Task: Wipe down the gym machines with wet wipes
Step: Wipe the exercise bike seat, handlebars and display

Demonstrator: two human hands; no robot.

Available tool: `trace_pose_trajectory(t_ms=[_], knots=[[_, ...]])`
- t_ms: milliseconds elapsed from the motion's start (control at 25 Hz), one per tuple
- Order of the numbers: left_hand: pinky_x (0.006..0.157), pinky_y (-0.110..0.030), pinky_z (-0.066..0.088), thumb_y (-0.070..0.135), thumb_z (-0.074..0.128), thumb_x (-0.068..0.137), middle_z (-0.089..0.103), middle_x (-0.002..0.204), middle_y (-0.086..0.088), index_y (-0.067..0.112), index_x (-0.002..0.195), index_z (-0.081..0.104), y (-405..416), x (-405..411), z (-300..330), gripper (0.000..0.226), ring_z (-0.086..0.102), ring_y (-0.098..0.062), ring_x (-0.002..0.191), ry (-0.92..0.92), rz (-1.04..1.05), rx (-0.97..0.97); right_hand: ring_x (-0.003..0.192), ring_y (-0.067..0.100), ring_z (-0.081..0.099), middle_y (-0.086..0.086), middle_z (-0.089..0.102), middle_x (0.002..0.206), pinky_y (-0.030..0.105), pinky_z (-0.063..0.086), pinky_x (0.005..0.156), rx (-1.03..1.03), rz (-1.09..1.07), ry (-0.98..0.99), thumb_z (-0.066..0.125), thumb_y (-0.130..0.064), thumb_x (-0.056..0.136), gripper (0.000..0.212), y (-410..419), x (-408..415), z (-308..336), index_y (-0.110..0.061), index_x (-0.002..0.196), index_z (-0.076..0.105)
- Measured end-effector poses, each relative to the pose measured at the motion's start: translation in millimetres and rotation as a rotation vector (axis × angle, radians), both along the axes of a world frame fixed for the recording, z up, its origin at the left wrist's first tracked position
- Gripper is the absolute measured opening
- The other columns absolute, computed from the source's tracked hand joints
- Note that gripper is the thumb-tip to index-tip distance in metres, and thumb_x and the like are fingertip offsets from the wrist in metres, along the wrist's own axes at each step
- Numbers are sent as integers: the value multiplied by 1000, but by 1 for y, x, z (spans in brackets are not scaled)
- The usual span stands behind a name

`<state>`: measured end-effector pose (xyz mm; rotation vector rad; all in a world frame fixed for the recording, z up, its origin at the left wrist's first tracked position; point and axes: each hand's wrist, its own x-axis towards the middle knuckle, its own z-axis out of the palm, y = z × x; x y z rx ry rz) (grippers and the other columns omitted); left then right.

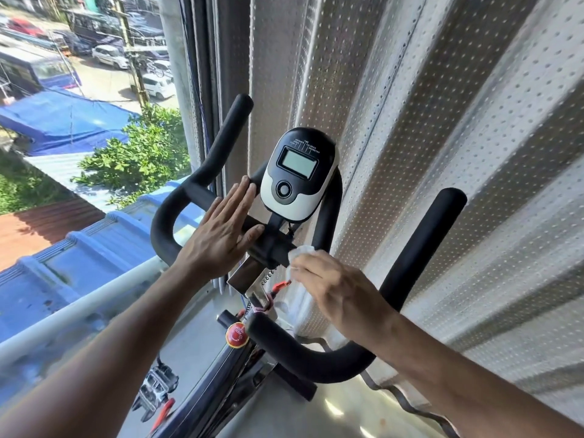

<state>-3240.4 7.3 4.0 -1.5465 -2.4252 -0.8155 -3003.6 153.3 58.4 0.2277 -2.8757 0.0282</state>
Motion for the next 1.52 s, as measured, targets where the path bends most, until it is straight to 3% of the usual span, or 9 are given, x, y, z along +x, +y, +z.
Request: trace_pose_trajectory(t_ms=[160,280,480,560,680,1000,1160,1320,1520], knots=[[130,-41,6,63,23,105,-8,173,7,26,166,-1,0,-1,-1,75,-7,-10,159,14,10,-1,103,17,62,3,66,113,26,59,71,55,40,10,38,-6,102,34,0,19,14,-8,103,71],[130,-40,6,63,22,105,-6,173,6,24,166,1,0,-1,-1,76,-6,-10,159,22,4,6,108,19,58,9,61,120,26,60,79,163,29,-34,46,6,94,29,-11,-7,16,-5,109,68],[129,-32,2,64,24,104,-1,173,3,20,166,5,2,-3,-2,78,-3,-10,159,21,11,28,112,27,59,19,57,130,29,62,75,51,-71,-49,33,7,93,32,-17,-46,17,-1,100,63],[129,-32,3,64,25,104,-1,173,3,20,166,5,2,-5,-3,78,-3,-10,159,25,4,30,106,28,61,19,61,122,30,61,78,18,-87,-47,32,7,90,34,-22,-47,16,-1,96,64],[130,-36,6,63,25,104,0,173,2,21,166,4,3,-5,-4,78,-2,-10,159,30,0,34,90,15,53,4,60,102,17,51,69,58,-46,-70,29,10,84,40,-15,-18,20,-6,92,65],[130,-36,3,64,22,104,-6,173,5,24,165,0,3,-3,-3,77,-6,-8,158,33,21,1,91,10,44,-8,52,101,25,50,67,49,-97,-76,52,13,88,32,11,49,16,-18,92,58],[130,-35,2,65,20,104,-9,172,6,25,165,-2,3,-2,0,77,-8,-6,158,32,25,-20,100,12,51,-1,57,118,22,55,72,44,-55,61,50,8,97,29,-8,-3,1,-11,115,64],[130,-40,9,64,22,104,-8,172,7,23,165,1,2,0,1,77,-6,-7,158,23,20,-6,99,19,55,4,59,111,28,59,73,-97,-158,82,50,8,93,25,-29,-48,-2,-9,104,64],[129,-42,11,64,22,103,-7,172,9,24,166,1,1,1,2,77,-5,-7,158,11,14,4,83,11,50,-5,58,88,19,45,81,-7,-103,71,50,6,89,28,-13,13,7,-18,81,62]])
